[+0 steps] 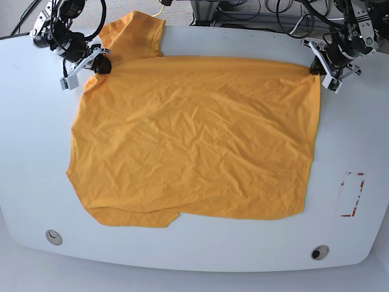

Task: Layout the t-shirt on the table in an organized manner, then fold the t-shirt properly
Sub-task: 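Hold both shirt corners with both grippers, keeping the shirt taut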

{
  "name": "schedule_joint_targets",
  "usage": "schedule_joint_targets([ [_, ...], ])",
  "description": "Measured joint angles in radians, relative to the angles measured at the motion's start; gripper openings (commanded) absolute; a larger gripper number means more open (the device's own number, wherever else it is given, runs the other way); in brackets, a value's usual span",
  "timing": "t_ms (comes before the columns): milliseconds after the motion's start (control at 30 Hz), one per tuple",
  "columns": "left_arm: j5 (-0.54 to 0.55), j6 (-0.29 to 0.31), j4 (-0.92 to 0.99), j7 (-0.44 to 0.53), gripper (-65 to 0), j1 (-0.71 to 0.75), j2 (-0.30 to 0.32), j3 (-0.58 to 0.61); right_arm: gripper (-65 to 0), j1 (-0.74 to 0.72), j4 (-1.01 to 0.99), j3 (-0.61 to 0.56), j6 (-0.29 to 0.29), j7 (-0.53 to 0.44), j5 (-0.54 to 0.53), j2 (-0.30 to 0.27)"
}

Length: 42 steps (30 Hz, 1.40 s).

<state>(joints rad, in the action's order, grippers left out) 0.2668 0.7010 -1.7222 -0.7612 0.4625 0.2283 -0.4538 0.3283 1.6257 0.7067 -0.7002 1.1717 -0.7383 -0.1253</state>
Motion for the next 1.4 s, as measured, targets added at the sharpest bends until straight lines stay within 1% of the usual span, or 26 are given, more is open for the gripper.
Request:
schedule_joint_targets([
  [133,-0.001,0.0,-0.008,-0.002,-65.0,0.001,0.0,0.002,-65.0,0.001,0.005,0.0,0.0,0.0,0.001,0.0],
  [267,-0.015,0.001,-0.044,-0.032,-65.0,0.019,0.0,0.003,-65.0,0.019,0.034,-0.001,0.0,0.012,0.013,0.001],
  [400,-0.02,0.001,-0.108,-0.04,-65.0,0.051,-0.001,0.004,-65.0,0.053,0.112,-0.001,0.004,0.037,0.036,0.009],
  [567,-0.02,-0.001,-0.179,-0.068,-65.0,0.056,0.0,0.004,-65.0,0.098,0.217,0.008,0.004,0.046,0.027,0.029],
  [633,-0.019,0.0,-0.207,-0.1,-65.0,0.052,0.002,0.004,-65.0,0.108,0.254,0.029,0.003,0.063,0.002,0.045],
  [733,-0.015,0.0,-0.232,-0.135,-65.0,0.051,0.014,0.004,-65.0,0.117,0.283,0.067,0.002,0.117,-0.056,0.048],
  [833,-0.015,0.0,-0.251,-0.139,-65.0,0.05,0.024,0.004,-65.0,0.119,0.288,0.11,0.003,0.174,-0.106,0.048],
  [933,-0.012,0.005,-0.253,-0.141,-65.0,0.032,0.02,0.004,-65.0,0.121,0.288,0.14,0.003,0.187,-0.145,0.047],
  [1000,-0.01,0.004,-0.254,-0.14,-65.0,0.015,0.018,0.004,-65.0,0.12,0.288,0.148,0.003,0.187,-0.163,0.042],
  [1200,-0.008,0.008,-0.251,-0.14,-65.0,-0.041,0.019,0.004,-65.0,0.092,0.287,0.156,0.003,0.193,-0.235,-0.021],
  [1300,-0.008,0.008,-0.249,-0.14,-65.0,-0.081,0.017,0.004,-65.0,0.065,0.287,0.157,0.003,0.187,-0.257,-0.035],
  [1400,-0.007,0.008,-0.249,-0.14,-65.0,-0.13,0.016,0.004,-65.0,0.032,0.284,0.153,0.003,0.195,-0.258,-0.042],
])
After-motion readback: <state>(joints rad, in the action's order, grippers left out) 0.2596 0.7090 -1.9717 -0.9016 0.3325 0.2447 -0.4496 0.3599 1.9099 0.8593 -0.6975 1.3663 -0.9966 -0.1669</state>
